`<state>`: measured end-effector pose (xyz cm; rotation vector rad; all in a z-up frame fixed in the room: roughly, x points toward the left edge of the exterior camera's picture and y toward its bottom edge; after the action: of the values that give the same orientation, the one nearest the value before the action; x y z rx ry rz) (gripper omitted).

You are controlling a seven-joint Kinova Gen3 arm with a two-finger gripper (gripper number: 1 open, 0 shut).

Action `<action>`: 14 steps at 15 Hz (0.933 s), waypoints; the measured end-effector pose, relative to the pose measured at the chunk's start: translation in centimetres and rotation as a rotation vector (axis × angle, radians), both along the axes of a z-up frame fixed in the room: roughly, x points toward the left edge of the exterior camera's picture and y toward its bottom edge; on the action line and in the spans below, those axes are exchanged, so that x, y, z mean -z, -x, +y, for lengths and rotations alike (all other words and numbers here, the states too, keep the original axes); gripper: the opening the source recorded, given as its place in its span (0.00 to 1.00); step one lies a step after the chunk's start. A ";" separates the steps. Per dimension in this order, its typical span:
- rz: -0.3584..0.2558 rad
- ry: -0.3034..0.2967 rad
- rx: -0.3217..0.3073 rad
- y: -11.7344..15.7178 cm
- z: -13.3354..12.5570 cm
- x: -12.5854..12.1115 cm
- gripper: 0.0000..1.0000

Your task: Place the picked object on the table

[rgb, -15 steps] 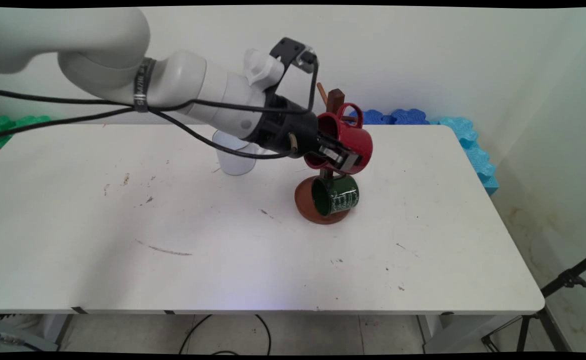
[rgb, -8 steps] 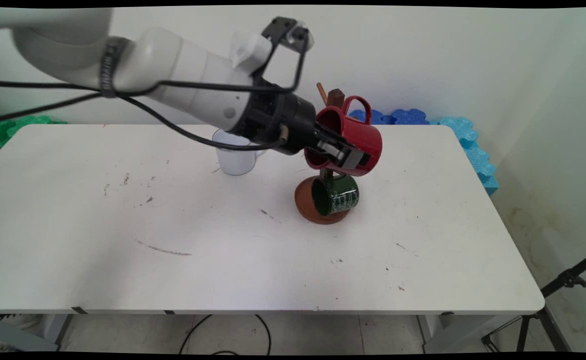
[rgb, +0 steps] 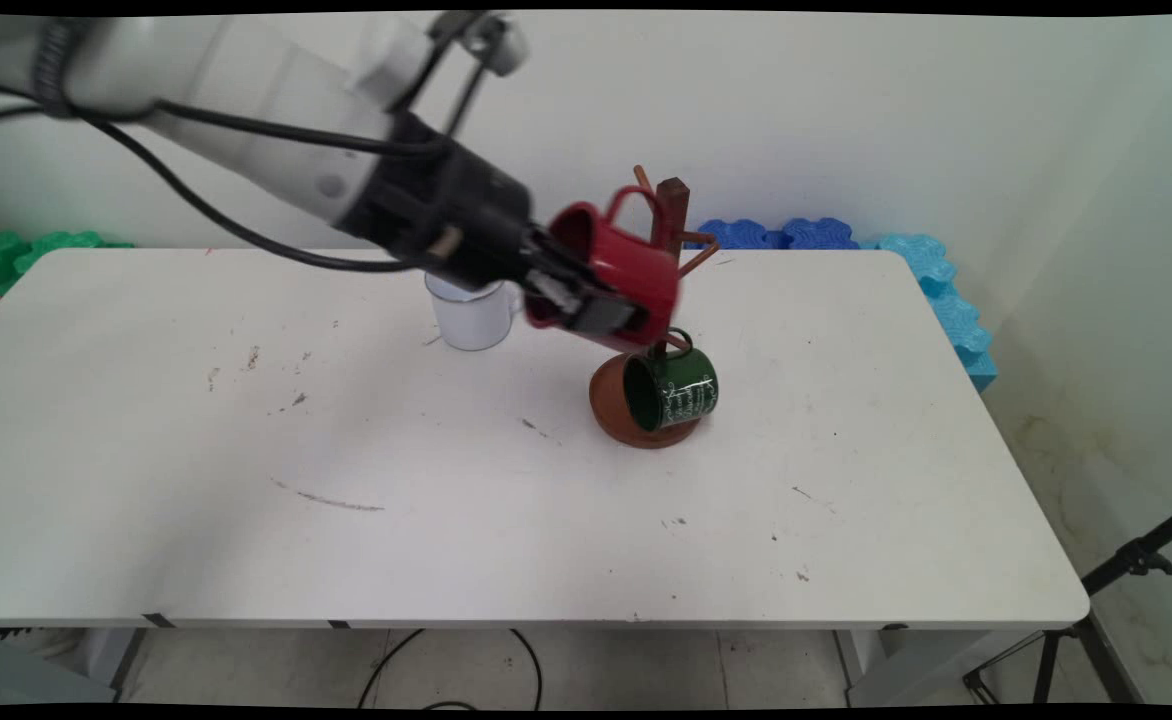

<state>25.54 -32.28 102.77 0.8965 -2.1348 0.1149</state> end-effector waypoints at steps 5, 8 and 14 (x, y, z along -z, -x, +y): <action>-0.135 -0.009 0.060 -4.6 -0.1 -1.5 0.00; -0.237 -0.021 0.103 -7.2 -0.1 -2.1 0.00; -0.431 -0.034 0.174 -11.2 -1.5 -0.7 0.00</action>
<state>36.72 -33.75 103.50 0.7491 -2.6121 0.1981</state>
